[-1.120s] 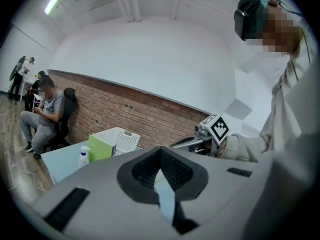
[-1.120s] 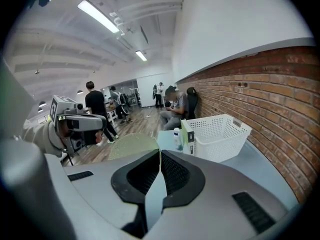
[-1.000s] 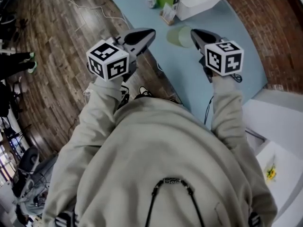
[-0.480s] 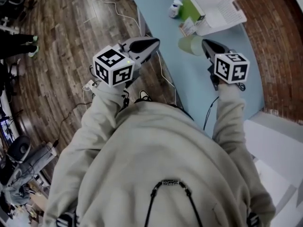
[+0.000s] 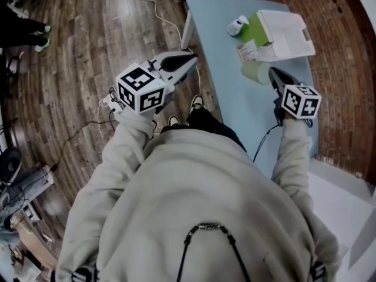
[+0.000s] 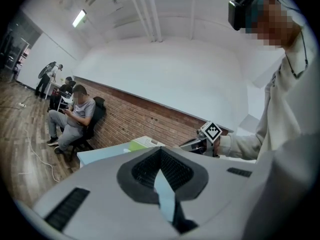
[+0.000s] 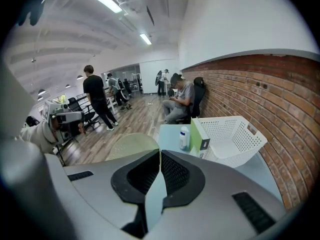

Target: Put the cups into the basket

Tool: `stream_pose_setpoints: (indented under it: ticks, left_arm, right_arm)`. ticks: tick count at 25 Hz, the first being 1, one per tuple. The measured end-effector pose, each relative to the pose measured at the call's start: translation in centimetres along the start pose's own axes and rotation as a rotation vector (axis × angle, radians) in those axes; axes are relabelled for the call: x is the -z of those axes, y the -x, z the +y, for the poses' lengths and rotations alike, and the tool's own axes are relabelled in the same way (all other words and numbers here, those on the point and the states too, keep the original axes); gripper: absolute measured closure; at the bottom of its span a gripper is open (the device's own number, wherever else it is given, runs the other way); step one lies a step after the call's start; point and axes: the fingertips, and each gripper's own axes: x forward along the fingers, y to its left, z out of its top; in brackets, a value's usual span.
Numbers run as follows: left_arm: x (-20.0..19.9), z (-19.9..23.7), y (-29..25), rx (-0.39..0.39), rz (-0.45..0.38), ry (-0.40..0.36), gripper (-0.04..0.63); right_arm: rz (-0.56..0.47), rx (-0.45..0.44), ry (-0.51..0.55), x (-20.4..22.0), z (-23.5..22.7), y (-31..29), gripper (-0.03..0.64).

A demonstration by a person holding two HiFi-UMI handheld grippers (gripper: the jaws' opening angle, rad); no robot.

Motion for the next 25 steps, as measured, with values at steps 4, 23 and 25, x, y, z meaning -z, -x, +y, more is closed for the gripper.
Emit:
stream_pose_setpoints:
  ticks: [4, 23, 25]
  left_arm:
    - [-1.3, 2.4, 1.4, -0.051, -0.033, 0.000, 0.598]
    - [-10.9, 17.1, -9.9, 0.003, 0.061, -0.049, 0.598]
    - [-13.3, 17.4, -11.2, 0.033, 0.039, -0.044, 0.598]
  right_arm:
    - [0.000, -0.004, 0.017, -1.4, -0.2, -2.2, 0.594]
    - [0.000, -0.143, -0.030, -9.4, -4.1, -17.0, 0.592]
    - [-0.008, -0.158, -0.038, -10.4, -4.6, -17.7, 0.592]
